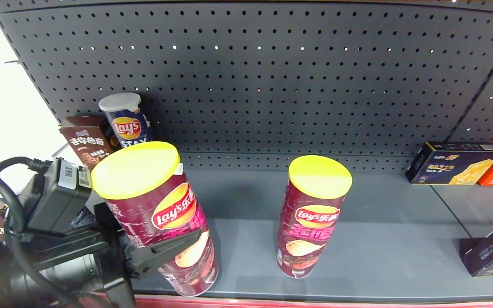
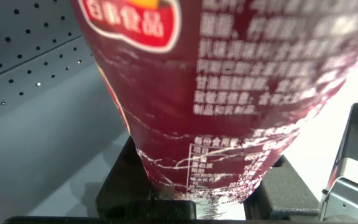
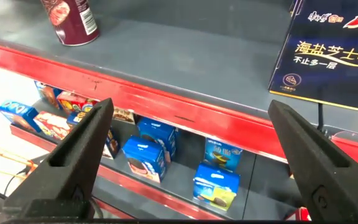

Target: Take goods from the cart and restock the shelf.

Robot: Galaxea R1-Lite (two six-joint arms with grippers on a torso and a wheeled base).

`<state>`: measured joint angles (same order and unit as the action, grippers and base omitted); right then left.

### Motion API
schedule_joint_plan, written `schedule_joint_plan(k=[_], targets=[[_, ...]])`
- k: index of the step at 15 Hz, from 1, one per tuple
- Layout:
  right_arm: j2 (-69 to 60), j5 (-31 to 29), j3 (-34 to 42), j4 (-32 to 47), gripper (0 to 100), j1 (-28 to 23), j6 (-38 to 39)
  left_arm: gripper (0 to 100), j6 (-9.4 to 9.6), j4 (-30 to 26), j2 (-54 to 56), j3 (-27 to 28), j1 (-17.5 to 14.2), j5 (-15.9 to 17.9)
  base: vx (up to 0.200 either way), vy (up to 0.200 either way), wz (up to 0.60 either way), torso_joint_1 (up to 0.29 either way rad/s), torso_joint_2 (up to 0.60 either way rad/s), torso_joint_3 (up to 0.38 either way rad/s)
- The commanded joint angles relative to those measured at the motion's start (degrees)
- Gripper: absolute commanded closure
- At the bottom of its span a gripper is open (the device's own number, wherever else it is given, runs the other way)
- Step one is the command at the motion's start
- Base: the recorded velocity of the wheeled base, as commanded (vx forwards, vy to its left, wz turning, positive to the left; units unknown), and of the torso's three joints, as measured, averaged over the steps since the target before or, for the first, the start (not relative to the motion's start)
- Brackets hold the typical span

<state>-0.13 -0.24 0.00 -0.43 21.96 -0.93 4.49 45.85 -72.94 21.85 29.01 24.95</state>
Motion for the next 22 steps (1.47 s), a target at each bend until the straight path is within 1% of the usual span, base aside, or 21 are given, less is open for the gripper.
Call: schedule_joint_plan(k=[1,3,6,8,12,13,14,15,19,21,22], targets=[[0.1,0.0,0.0,0.0,0,0.0,0.0,100,0.00,0.0,-0.1,0.0,0.0,0.0,0.000,0.000,0.00,0.000,0.00,0.000],[0.1,0.0,0.0,0.0,0,0.0,0.0,100,0.00,0.0,-0.3,0.1,0.1,0.0,0.000,0.000,0.00,0.000,0.00,0.000],[0.1,0.0,0.0,0.0,0,0.0,0.0,100,0.00,-0.2,-1.4,0.5,2.4,-0.2,0.000,0.000,0.00,0.000,0.00,0.000],[0.1,0.0,0.0,0.0,0,0.0,0.0,100,-0.09,-0.4,-2.1,1.9,2.2,-0.3,0.000,0.000,0.00,0.000,0.00,0.000],[0.1,0.0,0.0,0.0,0,0.0,0.0,100,-0.27,-0.8,-8.0,9.6,1.0,0.1,0.000,0.000,0.00,0.000,0.00,0.000],[0.1,0.0,0.0,0.0,0,0.0,0.0,100,-0.27,-1.8,-9.5,12.1,1.0,0.7,0.000,0.000,0.00,0.000,0.00,0.000],[0.1,0.0,0.0,0.0,0,0.0,0.0,100,0.00,-2.4,-11.3,14.0,0.7,0.6,0.000,0.000,0.00,0.000,0.00,0.000],[0.1,0.0,0.0,0.1,0,0.0,0.0,100,0.00,-2.5,-12.2,15.4,-0.4,0.5,0.000,0.000,0.00,0.000,0.00,0.000],[0.1,0.0,0.0,0.0,0,0.0,0.0,100,-0.36,-2.7,-14.3,18.3,-1.2,1.0,0.000,0.000,0.00,0.000,0.00,0.000],[0.1,0.0,0.0,0.0,0,0.0,0.0,100,-1.41,-2.8,-14.3,19.0,-1.2,1.0,0.000,0.000,0.00,0.000,0.00,0.000],[0.1,0.0,0.0,0.0,0,0.0,0.0,100,-1.50,-2.8,-14.3,19.2,-1.2,0.7,0.000,0.000,0.00,0.000,0.00,0.000]])
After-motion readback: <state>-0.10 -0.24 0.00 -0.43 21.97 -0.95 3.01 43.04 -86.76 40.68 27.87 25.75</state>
